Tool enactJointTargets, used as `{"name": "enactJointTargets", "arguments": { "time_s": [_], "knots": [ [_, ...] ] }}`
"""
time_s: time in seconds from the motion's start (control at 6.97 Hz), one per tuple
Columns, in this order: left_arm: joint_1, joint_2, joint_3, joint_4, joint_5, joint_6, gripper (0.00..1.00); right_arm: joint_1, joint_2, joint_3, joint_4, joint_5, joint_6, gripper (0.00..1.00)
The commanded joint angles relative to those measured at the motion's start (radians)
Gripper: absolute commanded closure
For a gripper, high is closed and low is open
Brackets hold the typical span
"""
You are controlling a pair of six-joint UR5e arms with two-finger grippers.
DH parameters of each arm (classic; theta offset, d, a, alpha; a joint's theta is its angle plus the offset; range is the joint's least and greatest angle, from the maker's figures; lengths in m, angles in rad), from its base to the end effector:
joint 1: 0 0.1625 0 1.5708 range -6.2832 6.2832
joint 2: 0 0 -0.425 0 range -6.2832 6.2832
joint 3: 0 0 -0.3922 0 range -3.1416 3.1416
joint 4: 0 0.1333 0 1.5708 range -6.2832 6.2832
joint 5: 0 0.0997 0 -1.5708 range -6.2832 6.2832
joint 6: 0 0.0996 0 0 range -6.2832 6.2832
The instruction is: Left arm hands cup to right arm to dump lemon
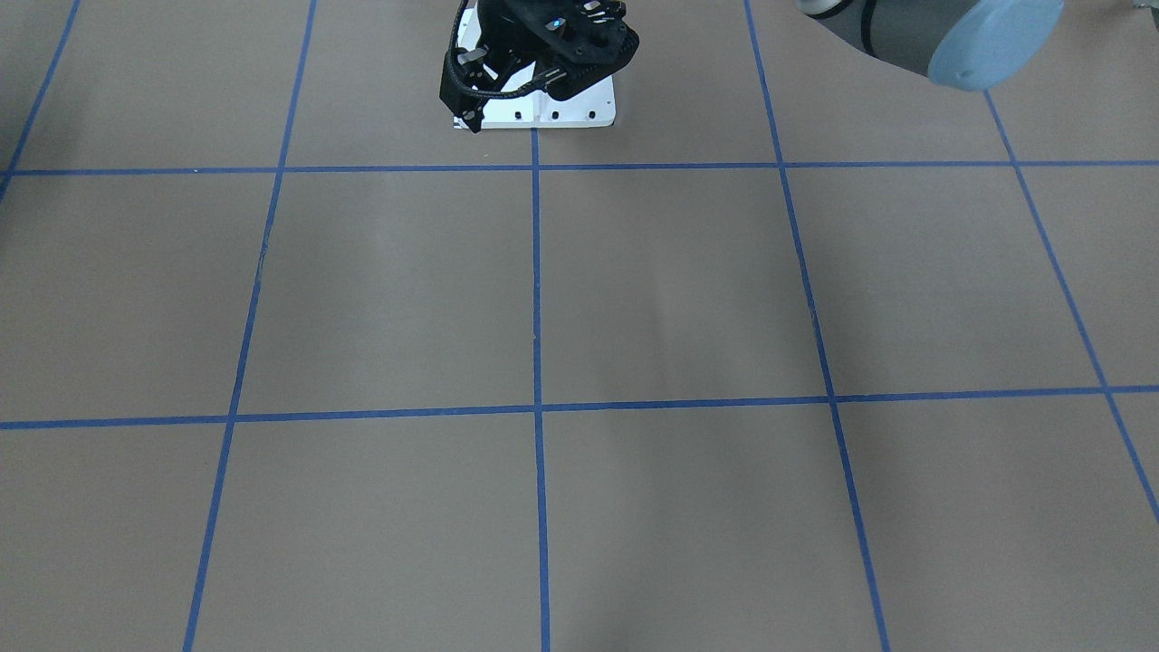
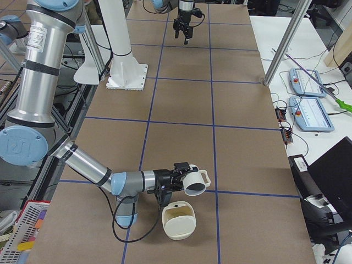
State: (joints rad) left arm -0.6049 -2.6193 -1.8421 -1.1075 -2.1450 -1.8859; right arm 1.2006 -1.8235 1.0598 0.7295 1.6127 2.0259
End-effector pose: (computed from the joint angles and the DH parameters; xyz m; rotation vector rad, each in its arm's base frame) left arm 0.4438 -0.4031 -0.0259 -0.4182 0.9138 -0.5973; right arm 0.0191 -0.3076 0.7490 0.5787 -1.5801 1.2583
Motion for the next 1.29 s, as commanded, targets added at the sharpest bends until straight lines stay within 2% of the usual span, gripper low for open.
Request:
{"name": "enactJointTargets", "arguments": {
  "time_s": [0.0,0.14,0.43,1.15],
  "knots": [
    [0.002,-0.001,0.000,-0.002,0.002,-0.015,0.00,0.000,-0.016,-0.015,0.019,0.000,0.089,1.00],
    [0.002,-0.002,-0.003,0.002,0.005,-0.015,0.00,0.004,-0.020,-0.036,0.028,0.004,0.217,1.00],
    [0.004,0.001,-0.003,0.000,0.007,-0.015,0.00,0.031,-0.019,-0.044,0.028,0.007,0.310,1.00],
    [0.004,-0.005,-0.005,0.002,0.008,-0.016,0.00,0.106,-0.019,-0.067,0.030,0.006,0.710,1.00]
  ]
}}
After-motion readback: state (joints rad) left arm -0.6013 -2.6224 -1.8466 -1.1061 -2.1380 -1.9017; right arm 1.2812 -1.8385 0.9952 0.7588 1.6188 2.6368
